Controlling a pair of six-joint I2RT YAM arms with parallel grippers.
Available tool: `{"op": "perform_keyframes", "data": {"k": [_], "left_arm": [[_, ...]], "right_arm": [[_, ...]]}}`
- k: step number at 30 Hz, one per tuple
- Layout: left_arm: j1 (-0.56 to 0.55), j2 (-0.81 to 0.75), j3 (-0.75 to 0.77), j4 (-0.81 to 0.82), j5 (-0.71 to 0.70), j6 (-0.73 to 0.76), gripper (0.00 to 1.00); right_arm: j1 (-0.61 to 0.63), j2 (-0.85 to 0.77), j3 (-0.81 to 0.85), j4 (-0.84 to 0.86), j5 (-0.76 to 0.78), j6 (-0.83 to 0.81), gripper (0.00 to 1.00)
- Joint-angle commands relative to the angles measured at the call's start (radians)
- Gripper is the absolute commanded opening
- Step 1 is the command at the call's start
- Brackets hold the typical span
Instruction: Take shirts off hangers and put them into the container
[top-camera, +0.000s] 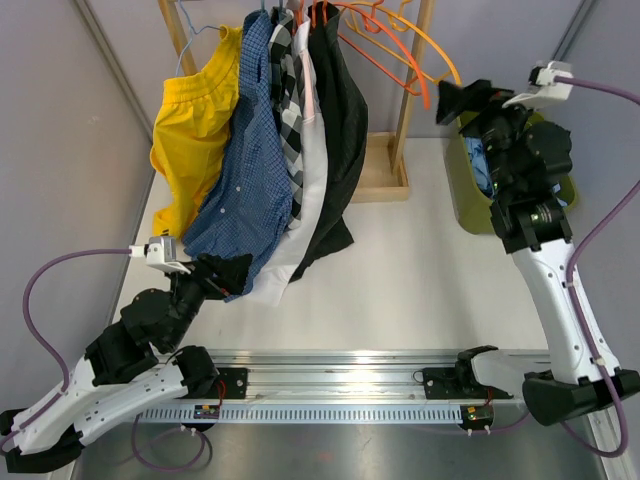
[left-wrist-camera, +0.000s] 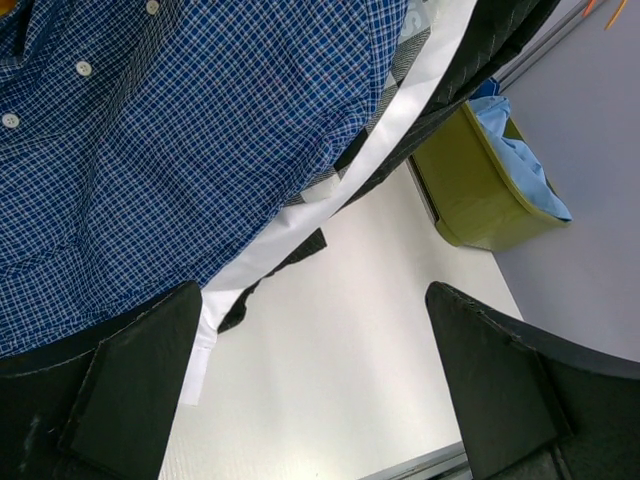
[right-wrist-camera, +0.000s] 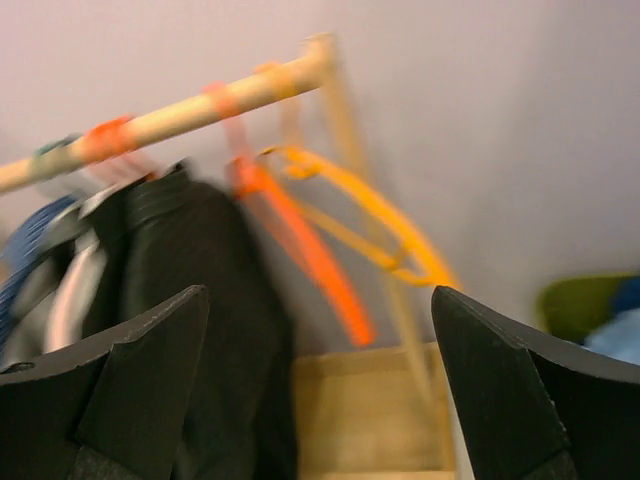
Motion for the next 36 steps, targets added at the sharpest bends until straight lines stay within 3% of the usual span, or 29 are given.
{"op": "perform_keyframes", "data": {"k": [1,6,13,28,36], "left_arm": [[0.0,-0.015,-0.007,0.062,0.021,0.024,0.99],[0.0,-0.028,-0.015,0.056,0.022,0.027,0.99],[0.0,-0.037,-0.027,0.061,0.022,0.021,0.99],[0.0,-0.077,-0.027,0.026,0.008,0.02,0.99],[0.0,-0.092,-0.029,0.015,0.001,0.02,0.99]], "right_arm": [[0.117,-0.06,-0.059,0.023,-0.214,-0.087,0.99],[0.261,-0.019,-0.011,-0.101,-0.371,-0.148,1.0],[0.317,0.137,0.109,-0.184,-0.429,-0.187,0.94],[0.358,0.373,0.321,-0.154,-0.132,-0.285,0.88],[0.36,0.533,0.511,-0.204,-0.15,-0.303,0.83]]}}
